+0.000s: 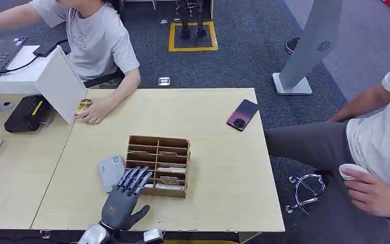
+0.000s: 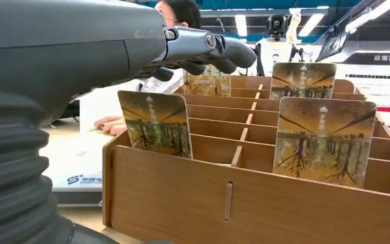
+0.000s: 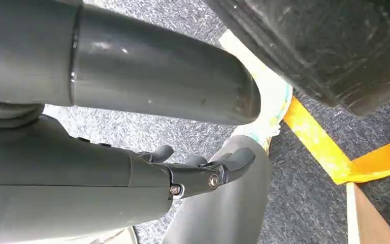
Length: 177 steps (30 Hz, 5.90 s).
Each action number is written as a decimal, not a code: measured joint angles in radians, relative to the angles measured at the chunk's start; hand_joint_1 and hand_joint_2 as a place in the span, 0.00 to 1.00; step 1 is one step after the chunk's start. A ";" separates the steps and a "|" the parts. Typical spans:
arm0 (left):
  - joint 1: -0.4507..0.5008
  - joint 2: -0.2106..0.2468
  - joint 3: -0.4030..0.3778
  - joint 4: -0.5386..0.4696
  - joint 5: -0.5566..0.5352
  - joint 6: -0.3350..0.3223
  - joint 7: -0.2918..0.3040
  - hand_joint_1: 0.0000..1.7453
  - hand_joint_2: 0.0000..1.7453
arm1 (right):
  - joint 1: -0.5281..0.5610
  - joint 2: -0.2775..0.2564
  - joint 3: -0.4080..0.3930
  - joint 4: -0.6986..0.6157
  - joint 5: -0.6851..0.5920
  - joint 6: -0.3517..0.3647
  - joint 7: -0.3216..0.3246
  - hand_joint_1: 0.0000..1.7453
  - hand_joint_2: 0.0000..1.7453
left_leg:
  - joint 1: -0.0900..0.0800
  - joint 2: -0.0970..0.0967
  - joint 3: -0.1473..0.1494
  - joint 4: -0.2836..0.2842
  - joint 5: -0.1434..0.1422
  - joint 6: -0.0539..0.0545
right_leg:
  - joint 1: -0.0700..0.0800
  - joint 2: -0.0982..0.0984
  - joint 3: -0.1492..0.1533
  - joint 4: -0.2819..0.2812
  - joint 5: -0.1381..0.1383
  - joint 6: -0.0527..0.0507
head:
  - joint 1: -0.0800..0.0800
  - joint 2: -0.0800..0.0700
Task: Pass the card to the sensor for recognition and then transmit it.
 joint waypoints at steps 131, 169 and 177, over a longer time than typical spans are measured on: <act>-0.461 0.182 0.186 -0.333 0.378 -0.400 -0.004 1.00 1.00 | -0.005 0.008 0.005 -0.002 0.039 -0.003 -0.001 0.00 0.00 | 0.002 -0.001 -0.002 0.000 0.007 -0.003 | 0.002 -0.002 -0.001 0.002 0.006 -0.004 | -0.001 0.000; -0.947 0.135 0.216 0.339 0.031 -0.275 0.262 1.00 1.00 | -0.024 0.016 0.031 -0.006 0.075 0.025 0.045 0.00 0.00 | 0.002 -0.001 -0.003 0.000 0.010 -0.004 | 0.001 -0.001 -0.004 0.002 0.008 -0.004 | 0.000 0.000; -0.947 0.127 0.216 0.383 0.031 -0.275 0.256 0.09 1.00 | -0.027 0.018 0.031 -0.007 0.078 0.024 0.037 0.00 0.00 | 0.002 -0.001 -0.003 0.000 0.010 -0.004 | 0.001 0.000 -0.004 0.002 0.009 -0.004 | 0.000 0.000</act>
